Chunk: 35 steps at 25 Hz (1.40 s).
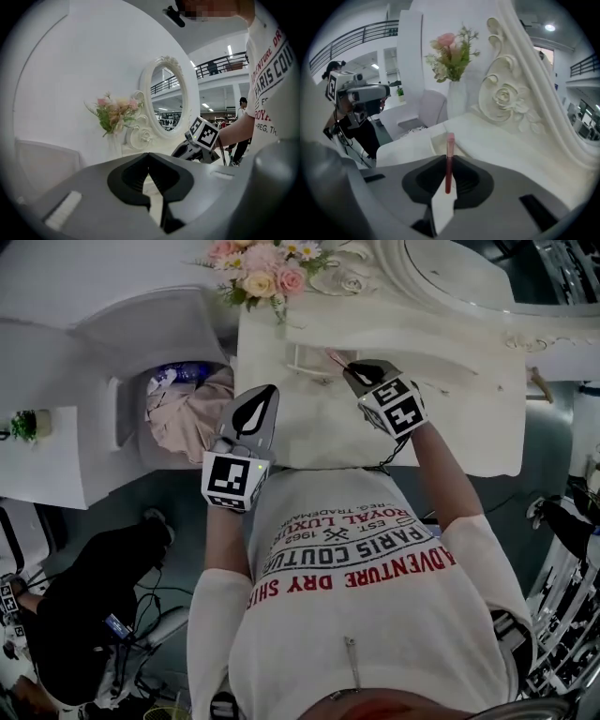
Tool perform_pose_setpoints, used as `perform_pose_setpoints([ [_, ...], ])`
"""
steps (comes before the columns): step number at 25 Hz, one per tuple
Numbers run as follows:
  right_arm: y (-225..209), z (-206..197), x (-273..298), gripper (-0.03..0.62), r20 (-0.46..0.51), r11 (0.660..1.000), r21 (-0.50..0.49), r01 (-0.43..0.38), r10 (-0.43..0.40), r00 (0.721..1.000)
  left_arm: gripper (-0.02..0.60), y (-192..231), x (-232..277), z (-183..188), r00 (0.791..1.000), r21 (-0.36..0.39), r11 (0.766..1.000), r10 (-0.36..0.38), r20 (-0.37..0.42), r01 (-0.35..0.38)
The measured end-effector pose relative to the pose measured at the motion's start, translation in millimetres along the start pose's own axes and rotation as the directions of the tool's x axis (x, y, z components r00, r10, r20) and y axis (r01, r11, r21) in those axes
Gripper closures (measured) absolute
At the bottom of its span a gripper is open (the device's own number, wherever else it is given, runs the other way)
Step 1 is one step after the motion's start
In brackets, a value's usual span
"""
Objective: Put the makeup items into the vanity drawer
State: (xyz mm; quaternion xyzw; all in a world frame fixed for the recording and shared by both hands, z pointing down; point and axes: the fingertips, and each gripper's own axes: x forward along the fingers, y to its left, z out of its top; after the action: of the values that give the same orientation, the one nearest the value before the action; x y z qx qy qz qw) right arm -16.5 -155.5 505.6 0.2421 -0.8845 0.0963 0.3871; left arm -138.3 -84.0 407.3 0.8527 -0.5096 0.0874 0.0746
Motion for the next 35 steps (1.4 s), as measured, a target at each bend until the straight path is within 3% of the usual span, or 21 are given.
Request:
perform_pose_setpoints([
  [5,15,13,30,0.542,-0.069,0.992,-0.088,-0.088,0.082,0.994,0.571,15,-22,-12,0.998,-0.026,0.998,0.062,-0.029,-0.063],
  [12,21,17,53,0.539,-0.089,0.988,-0.084,-0.126,0.119,0.989,0.571,24,-41,-22,0.991,-0.05,0.99,0.127,-0.046,-0.129],
  [14,23,17,54,0.422,-0.08,0.989,-0.06,-0.136,0.131,0.988,0.571,24,-41,-23,0.99,-0.056,0.989,0.134,-0.052,-0.137],
  [17,20,16,45,0.399,-0.047,0.992,-0.033,-0.123,0.122,0.991,0.571,18,-35,-24,0.989,-0.063,0.989,0.132,-0.062,-0.136],
  [24,-11,-18,1,0.393,-0.008,0.997,0.051,-0.056,0.057,0.998,0.571,-18,3,-4,0.997,-0.042,0.997,0.058,-0.054,-0.06],
  [31,-51,-101,-48,0.393,-0.078,0.984,0.164,0.064,-0.052,0.996,0.571,-65,54,6,0.995,-0.022,0.997,-0.071,-0.07,0.069],
  [35,-67,-140,-61,0.393,-0.113,0.966,0.238,0.096,-0.071,0.991,0.571,-89,81,5,0.988,-0.02,0.992,-0.127,-0.091,0.126],
])
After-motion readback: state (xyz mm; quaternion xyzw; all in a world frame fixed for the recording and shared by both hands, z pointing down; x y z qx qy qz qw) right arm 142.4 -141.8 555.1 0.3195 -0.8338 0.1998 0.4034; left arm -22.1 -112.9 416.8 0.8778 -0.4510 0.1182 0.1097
